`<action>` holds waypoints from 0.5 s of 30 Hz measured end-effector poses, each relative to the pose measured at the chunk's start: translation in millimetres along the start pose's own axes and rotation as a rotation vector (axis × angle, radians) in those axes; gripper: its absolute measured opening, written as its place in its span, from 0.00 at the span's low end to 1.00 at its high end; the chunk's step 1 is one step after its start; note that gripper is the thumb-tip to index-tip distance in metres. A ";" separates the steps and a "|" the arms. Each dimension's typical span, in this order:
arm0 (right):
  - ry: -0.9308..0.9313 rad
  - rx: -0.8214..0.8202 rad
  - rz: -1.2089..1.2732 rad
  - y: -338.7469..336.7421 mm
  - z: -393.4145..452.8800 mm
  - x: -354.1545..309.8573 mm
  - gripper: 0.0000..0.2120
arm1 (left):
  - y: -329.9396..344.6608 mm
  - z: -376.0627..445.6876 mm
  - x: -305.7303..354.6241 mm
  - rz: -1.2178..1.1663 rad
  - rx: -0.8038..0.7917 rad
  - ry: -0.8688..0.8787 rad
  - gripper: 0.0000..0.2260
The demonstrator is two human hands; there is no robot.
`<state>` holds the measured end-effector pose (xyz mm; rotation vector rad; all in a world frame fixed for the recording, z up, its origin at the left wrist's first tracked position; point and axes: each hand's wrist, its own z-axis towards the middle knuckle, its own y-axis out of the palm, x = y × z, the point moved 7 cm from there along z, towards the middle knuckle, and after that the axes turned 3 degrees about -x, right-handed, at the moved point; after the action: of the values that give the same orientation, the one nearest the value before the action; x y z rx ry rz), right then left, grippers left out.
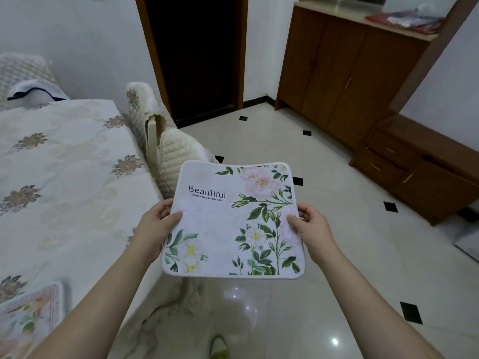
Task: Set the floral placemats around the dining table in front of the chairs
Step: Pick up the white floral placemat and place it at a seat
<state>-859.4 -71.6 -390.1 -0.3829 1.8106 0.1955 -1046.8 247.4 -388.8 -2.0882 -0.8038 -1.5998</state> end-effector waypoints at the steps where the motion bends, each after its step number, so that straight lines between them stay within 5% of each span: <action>1: -0.005 0.002 -0.002 1.6 9.6 -7.5 0.11 | 1.6 10.5 4.2 -0.015 -0.004 0.000 0.13; 15: -0.023 0.060 0.053 1.7 125.6 -47.9 0.10 | 43.6 128.5 44.5 -0.007 -0.033 0.024 0.14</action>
<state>-735.4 -21.2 -378.4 -0.2891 1.8008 0.1816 -915.4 302.6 -379.6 -2.0877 -0.7821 -1.6489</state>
